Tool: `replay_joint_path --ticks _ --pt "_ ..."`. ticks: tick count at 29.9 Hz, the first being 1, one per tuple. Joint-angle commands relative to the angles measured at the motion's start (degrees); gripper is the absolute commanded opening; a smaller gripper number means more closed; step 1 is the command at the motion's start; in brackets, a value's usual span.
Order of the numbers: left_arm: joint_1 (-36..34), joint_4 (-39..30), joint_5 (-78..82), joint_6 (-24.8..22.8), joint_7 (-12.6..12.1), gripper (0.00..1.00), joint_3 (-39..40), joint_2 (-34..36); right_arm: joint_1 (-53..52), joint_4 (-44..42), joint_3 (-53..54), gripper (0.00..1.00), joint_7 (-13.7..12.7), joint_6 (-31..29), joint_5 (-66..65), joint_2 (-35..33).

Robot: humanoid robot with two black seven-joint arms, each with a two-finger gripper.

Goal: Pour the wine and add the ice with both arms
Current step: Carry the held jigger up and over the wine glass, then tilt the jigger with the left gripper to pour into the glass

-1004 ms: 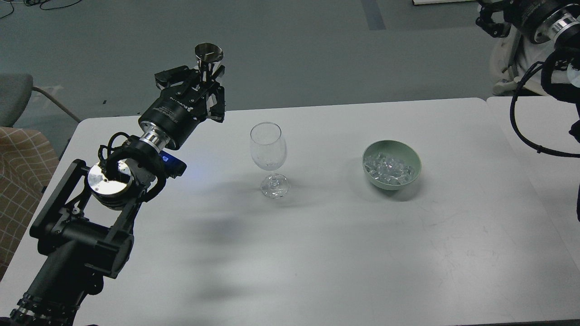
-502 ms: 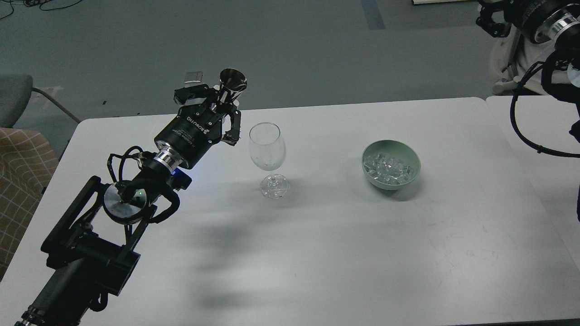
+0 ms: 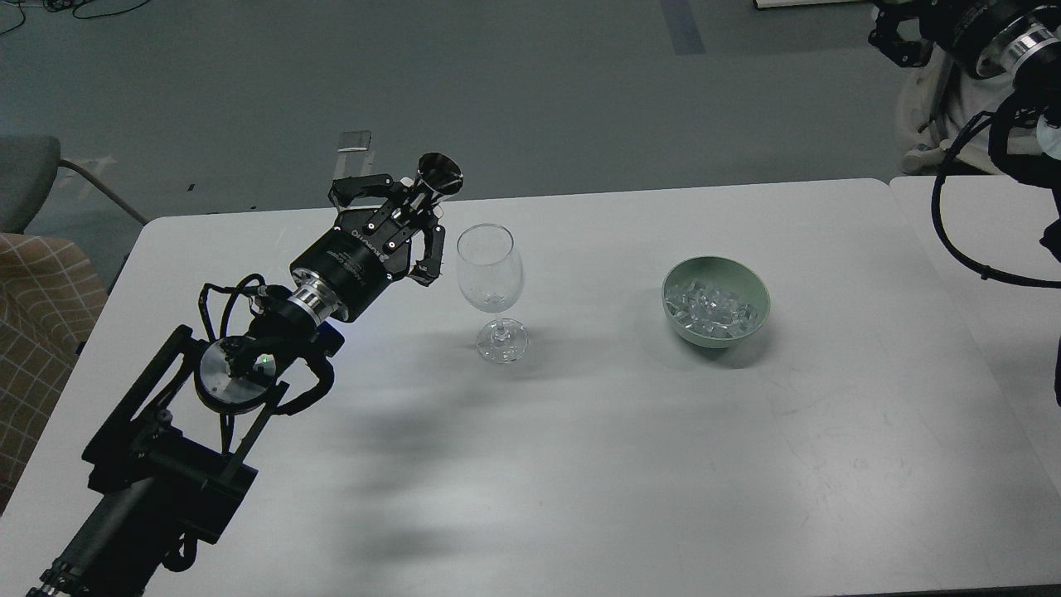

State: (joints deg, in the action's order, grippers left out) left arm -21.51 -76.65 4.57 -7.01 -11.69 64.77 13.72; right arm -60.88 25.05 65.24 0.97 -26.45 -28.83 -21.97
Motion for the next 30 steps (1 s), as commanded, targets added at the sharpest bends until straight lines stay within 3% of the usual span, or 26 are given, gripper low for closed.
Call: replay_joint_path --ticks 1,30 --pt "0.16 0.01 2.29 -0.20 0.00 0.05 0.00 -0.27 0.06 0.08 0.06 1.00 0.00 0.00 0.00 -0.01" --pt "-0.46 1.33 12.39 -0.46 0.44 0.05 0.09 -0.01 -0.47 0.08 0.23 1.00 0.00 0.00 0.09 -0.01"
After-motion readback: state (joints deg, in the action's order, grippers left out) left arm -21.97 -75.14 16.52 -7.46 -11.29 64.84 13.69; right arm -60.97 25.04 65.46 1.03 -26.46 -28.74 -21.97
